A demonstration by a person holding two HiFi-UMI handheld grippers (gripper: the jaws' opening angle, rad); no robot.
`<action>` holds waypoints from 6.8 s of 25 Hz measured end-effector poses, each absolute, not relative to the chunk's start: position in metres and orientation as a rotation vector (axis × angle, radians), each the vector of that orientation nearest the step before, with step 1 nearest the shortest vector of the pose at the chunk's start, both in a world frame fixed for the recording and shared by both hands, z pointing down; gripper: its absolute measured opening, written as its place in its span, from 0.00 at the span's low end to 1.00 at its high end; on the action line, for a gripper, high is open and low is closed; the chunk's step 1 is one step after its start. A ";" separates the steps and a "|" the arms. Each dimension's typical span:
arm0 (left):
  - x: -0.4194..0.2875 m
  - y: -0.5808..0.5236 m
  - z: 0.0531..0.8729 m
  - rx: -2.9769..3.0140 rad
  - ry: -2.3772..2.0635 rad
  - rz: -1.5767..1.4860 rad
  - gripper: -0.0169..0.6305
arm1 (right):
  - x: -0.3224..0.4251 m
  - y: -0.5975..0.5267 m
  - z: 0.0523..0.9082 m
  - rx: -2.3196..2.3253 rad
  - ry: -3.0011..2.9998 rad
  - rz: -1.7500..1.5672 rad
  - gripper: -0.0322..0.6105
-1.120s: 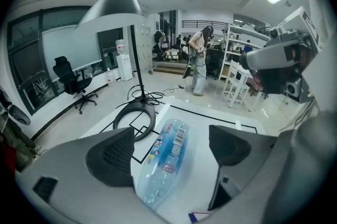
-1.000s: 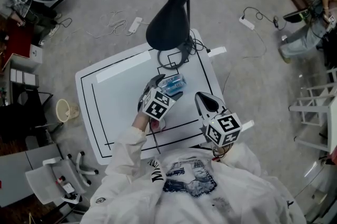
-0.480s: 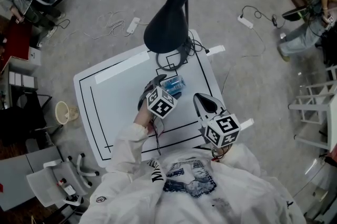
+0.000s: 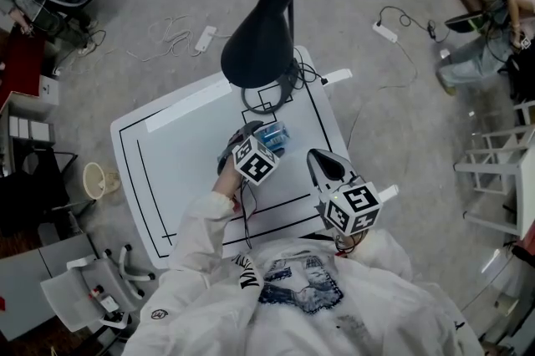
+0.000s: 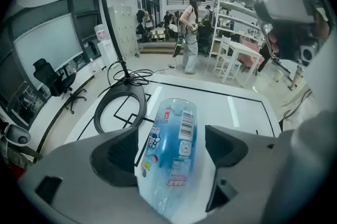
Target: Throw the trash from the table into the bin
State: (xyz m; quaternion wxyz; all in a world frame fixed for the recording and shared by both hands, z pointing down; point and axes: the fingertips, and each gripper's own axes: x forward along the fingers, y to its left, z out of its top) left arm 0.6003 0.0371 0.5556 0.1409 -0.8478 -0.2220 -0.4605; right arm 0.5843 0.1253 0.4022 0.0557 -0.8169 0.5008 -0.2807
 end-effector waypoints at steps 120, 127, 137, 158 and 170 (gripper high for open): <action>-0.027 -0.070 0.342 -3.148 1.146 -0.549 0.50 | 0.091 -0.002 0.336 -1.905 2.400 -0.675 0.08; -0.106 -0.093 0.355 -3.142 1.193 -0.534 0.50 | 0.005 -0.036 0.347 -1.841 2.481 -0.690 0.08; -0.193 -0.106 0.370 -3.141 1.294 -0.518 0.50 | -0.070 -0.049 0.354 -1.819 2.535 -0.693 0.08; -0.261 -0.118 0.423 -3.155 1.540 -0.475 0.50 | -0.122 -0.064 0.371 -1.760 2.705 -0.748 0.08; -0.268 -0.150 0.456 -3.122 1.631 -0.481 0.50 | -0.146 -0.119 0.404 -1.602 2.791 -0.853 0.08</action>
